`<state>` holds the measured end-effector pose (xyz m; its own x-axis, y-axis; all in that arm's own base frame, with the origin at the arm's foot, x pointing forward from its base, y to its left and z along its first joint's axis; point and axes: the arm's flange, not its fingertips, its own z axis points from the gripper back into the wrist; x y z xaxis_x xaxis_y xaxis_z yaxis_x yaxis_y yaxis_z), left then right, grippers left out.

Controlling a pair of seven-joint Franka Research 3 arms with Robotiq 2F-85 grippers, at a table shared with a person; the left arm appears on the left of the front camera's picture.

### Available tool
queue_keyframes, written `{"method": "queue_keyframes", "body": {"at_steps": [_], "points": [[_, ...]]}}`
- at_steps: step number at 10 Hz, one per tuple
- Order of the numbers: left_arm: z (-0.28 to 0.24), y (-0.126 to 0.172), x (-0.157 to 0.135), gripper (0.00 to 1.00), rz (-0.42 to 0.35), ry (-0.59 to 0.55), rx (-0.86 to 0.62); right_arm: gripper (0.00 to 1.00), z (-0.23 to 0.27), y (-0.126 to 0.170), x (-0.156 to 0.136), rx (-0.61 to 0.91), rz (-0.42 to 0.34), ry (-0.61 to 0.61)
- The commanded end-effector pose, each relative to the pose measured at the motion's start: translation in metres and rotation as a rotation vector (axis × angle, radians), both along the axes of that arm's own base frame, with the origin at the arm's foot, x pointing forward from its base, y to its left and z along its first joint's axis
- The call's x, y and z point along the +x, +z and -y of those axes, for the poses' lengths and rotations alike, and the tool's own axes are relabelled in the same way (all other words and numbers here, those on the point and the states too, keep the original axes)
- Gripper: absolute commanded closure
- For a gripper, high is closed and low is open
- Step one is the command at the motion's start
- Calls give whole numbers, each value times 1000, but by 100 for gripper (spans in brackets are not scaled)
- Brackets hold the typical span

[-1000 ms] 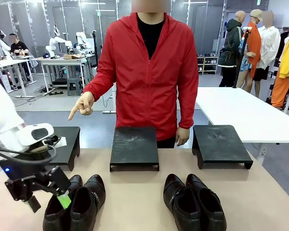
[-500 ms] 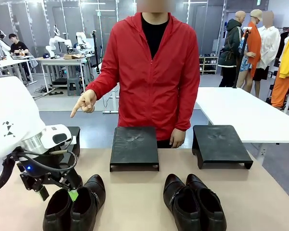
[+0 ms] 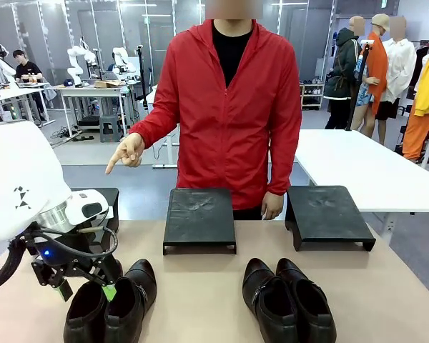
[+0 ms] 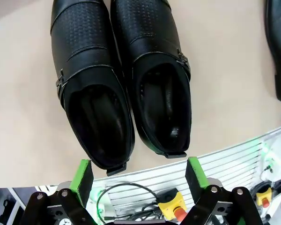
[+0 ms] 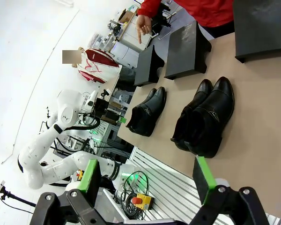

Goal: Place the shoes on the stand as instructed by the person.
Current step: Pick up one pair of Shoes and place it on the Shoes Stand indicated by the person.

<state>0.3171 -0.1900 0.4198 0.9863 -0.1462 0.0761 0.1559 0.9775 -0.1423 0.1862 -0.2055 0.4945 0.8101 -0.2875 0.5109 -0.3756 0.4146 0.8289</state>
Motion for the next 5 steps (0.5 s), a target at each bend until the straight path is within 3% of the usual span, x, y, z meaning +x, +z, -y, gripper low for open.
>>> {"method": "queue_keyframes", "body": {"at_steps": [1,5], "points": [[4,-9,3,0,9,31,3,0,0,1,0,2,25,3],[2,-8,4,0,18,30,-9,0,0,1,0,2,25,3]]}}
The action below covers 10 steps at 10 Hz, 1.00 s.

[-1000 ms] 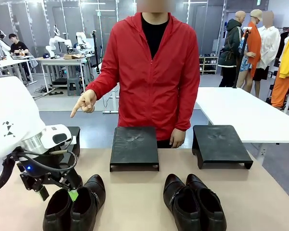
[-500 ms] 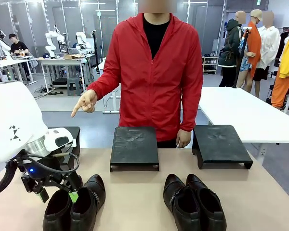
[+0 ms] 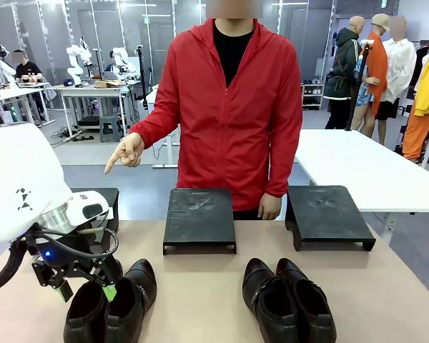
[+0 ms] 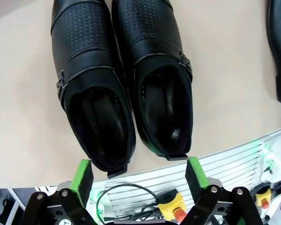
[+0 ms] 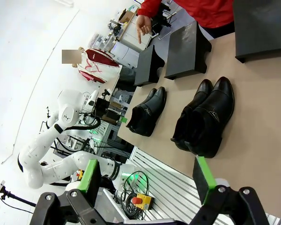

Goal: Place the shoes on the stand as instructed by the person.
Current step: Pick up one pair of Shoes and place it on the Shoes Stand indicated by the person.

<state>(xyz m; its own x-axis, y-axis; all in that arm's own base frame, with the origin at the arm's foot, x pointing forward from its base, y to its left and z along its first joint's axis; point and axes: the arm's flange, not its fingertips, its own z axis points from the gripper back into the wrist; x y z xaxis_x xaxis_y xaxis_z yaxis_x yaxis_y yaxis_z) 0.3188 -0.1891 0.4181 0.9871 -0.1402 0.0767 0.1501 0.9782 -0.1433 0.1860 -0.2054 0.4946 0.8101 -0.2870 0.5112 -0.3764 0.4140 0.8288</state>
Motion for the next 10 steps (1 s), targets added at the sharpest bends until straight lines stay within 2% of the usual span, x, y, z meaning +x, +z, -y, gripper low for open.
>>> {"method": "queue_keyframes", "body": {"at_steps": [1,6,10], "points": [[2,-11,4,0,16,25,-11,0,0,1,0,1,24,3],[7,-28,4,0,26,27,-44,0,0,1,0,1,24,3],[3,-52,8,0,54,40,8,0,0,1,0,1,24,3]]}}
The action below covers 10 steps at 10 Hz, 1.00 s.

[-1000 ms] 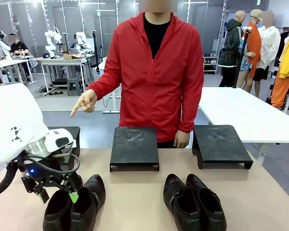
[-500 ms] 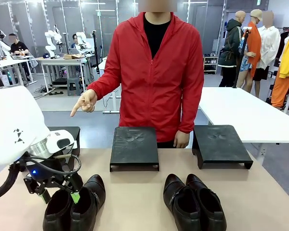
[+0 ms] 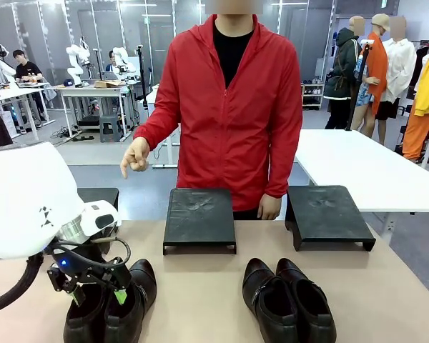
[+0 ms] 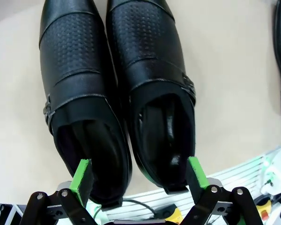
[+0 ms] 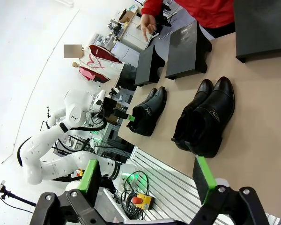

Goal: Place the shoes on the stand as instructed by the person.
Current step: Pick up one pair of Shoes and place it on the Shoes Stand indicated by the person.

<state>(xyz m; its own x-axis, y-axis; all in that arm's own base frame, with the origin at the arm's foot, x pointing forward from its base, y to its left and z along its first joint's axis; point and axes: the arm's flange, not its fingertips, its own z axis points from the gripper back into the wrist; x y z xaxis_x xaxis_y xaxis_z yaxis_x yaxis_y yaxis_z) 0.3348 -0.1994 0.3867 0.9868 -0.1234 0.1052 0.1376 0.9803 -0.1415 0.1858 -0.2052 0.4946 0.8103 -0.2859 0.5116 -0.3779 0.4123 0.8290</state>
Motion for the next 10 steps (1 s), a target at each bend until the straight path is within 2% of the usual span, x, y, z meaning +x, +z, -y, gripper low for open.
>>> {"method": "queue_keyframes", "body": {"at_steps": [1,4,5,6,7,8,9,10], "points": [[-10,-27,-6,0,32,27,21,0,0,1,1,0,24,1],[-13,-37,-9,0,13,29,13,0,0,1,1,0,24,1],[-13,-41,-10,4,3,24,13,0,0,1,1,0,24,1],[-12,-46,-10,60,-5,21,14,0,0,1,1,0,24,1],[-12,-49,-11,64,-29,20,8,0,0,1,1,0,24,1],[-12,-50,-12,100,-40,21,8,0,0,1,1,0,24,1],[-12,-50,-13,64,-38,20,10,0,0,1,1,0,24,1],[-12,-50,-13,100,-35,20,9,0,0,1,1,0,24,1]]}}
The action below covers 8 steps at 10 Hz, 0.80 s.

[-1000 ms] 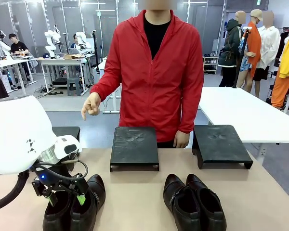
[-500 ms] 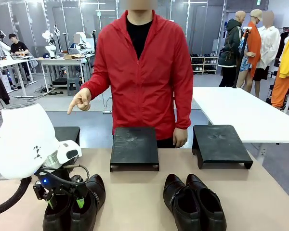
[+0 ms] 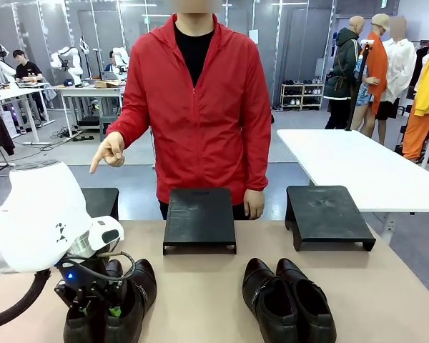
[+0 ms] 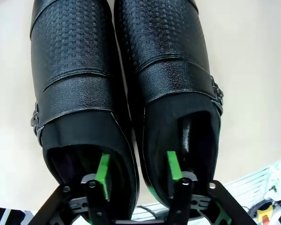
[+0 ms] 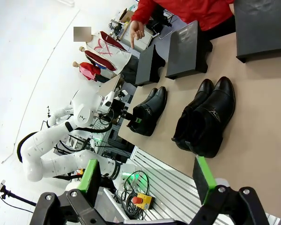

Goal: Place the shoes on the stand as instructed by the person.
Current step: Pick up one pair of Shoes and place it on the Shoes Stand indicated by the person.

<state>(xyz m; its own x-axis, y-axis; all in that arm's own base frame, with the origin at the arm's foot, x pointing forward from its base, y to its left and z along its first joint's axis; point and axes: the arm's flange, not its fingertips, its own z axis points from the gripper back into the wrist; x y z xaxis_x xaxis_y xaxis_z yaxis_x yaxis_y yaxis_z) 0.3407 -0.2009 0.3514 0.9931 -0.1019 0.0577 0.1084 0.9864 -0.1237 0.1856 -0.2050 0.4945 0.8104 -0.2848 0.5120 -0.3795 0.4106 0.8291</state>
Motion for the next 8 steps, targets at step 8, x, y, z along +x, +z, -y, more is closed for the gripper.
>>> {"method": "queue_keyframes", "body": {"at_steps": [8], "points": [[-7,-3,-20,100,35,-6,-15,0,0,1,1,-1,23,-2]]}}
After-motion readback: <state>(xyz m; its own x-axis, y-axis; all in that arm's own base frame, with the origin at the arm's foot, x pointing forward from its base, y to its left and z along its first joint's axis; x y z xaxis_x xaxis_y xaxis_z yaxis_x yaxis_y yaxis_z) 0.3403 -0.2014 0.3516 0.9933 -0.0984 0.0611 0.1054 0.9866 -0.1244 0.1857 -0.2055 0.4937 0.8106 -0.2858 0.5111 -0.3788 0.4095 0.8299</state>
